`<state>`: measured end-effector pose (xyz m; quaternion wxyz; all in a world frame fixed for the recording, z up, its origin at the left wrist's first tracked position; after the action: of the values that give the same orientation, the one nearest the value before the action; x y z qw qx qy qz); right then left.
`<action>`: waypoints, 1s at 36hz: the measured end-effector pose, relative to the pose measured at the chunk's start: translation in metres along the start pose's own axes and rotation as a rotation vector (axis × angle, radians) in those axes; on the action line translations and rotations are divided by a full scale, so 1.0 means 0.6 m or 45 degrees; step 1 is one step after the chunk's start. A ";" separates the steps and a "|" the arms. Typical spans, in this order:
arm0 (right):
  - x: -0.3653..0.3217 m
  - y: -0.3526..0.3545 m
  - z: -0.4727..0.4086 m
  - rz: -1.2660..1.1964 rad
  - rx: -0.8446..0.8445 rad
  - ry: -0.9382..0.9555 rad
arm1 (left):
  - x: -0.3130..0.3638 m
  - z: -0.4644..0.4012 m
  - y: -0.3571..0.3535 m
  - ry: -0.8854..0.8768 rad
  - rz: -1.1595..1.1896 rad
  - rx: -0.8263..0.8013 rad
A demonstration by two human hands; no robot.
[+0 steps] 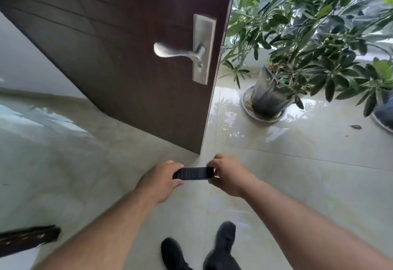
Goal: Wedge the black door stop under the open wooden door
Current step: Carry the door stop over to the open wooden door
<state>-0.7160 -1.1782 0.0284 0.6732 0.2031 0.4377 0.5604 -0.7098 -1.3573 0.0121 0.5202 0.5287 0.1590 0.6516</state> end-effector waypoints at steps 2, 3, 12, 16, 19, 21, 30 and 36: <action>0.005 -0.010 -0.021 -0.019 -0.014 -0.013 | -0.011 -0.020 -0.002 0.000 -0.015 -0.006; 0.009 -0.014 -0.032 -0.022 -0.014 -0.017 | -0.016 -0.032 -0.005 0.003 -0.019 -0.005; 0.071 -0.056 -0.135 -0.068 -0.029 -0.019 | -0.053 -0.134 -0.056 0.028 -0.036 0.039; 0.104 -0.089 -0.182 -0.064 -0.037 -0.037 | -0.077 -0.179 -0.096 0.028 -0.033 0.043; 0.126 -0.118 -0.215 -0.061 -0.042 -0.064 | -0.100 -0.209 -0.127 0.038 -0.035 0.022; 0.138 -0.141 -0.239 -0.070 -0.040 -0.077 | -0.120 -0.230 -0.150 0.030 -0.031 0.017; 0.183 -0.281 -0.371 -0.039 -0.011 -0.134 | -0.245 -0.328 -0.274 -0.016 -0.023 0.011; 0.211 -0.394 -0.467 -0.064 0.031 -0.166 | -0.345 -0.403 -0.363 -0.058 -0.065 0.015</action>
<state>-0.8098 -1.1893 -0.3480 0.7117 0.2362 0.4047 0.5234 -0.8260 -1.3606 -0.3559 0.5372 0.5421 0.1644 0.6250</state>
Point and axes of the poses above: each hand's wrist, its own z-axis away from the middle knuckle, its own y-axis out of the back of the hand, x = y × z, the point moved 10 cm from there along -z, towards the middle knuckle, and after that the axes turned 8 degrees about -y, right-handed, at the moved point
